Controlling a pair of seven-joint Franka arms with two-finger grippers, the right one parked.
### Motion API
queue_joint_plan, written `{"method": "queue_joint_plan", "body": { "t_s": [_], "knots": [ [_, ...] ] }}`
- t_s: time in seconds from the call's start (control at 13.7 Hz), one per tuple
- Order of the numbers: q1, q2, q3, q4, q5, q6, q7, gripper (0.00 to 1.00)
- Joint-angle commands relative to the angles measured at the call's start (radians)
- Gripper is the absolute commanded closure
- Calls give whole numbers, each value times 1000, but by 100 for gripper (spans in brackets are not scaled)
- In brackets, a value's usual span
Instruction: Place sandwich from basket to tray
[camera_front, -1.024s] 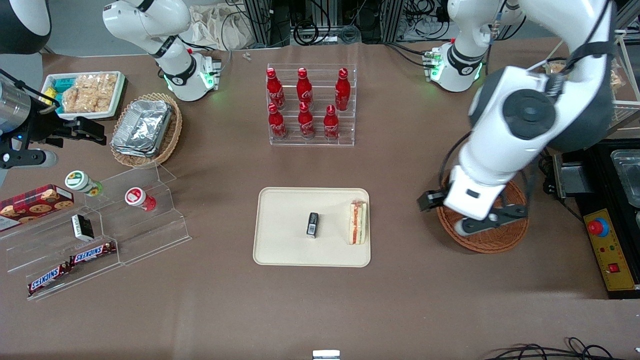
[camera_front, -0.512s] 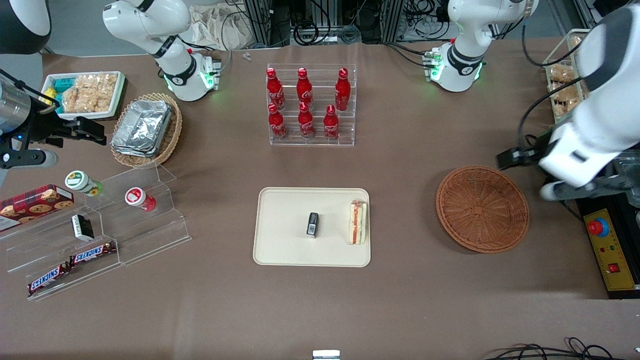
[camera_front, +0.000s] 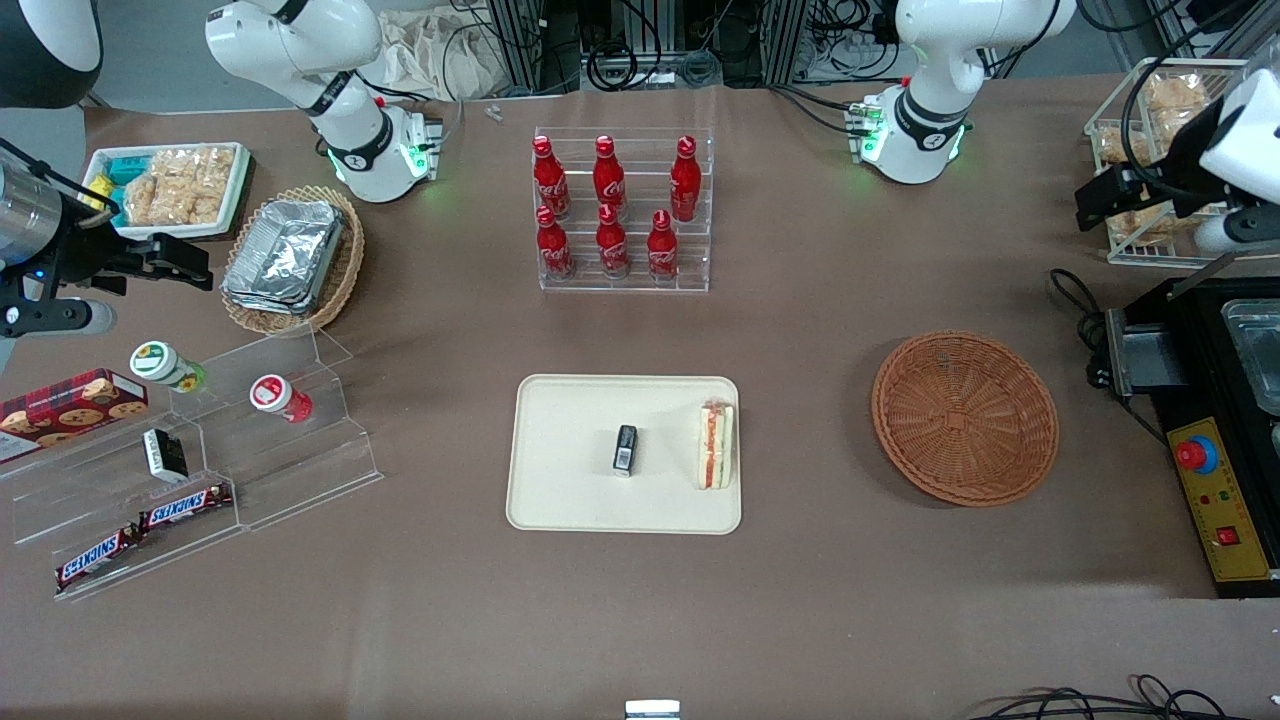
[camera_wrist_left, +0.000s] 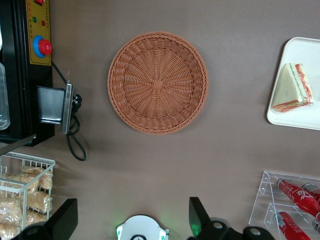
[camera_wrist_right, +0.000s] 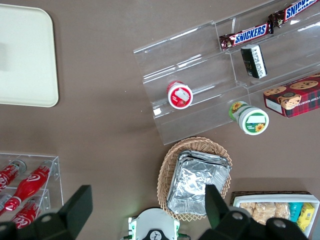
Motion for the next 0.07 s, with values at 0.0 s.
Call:
{"method": "queue_joint_plan", "body": {
  "t_s": [0.0],
  "knots": [
    [-2, 5, -1, -10, -18, 15, 31, 0]
  ]
}}
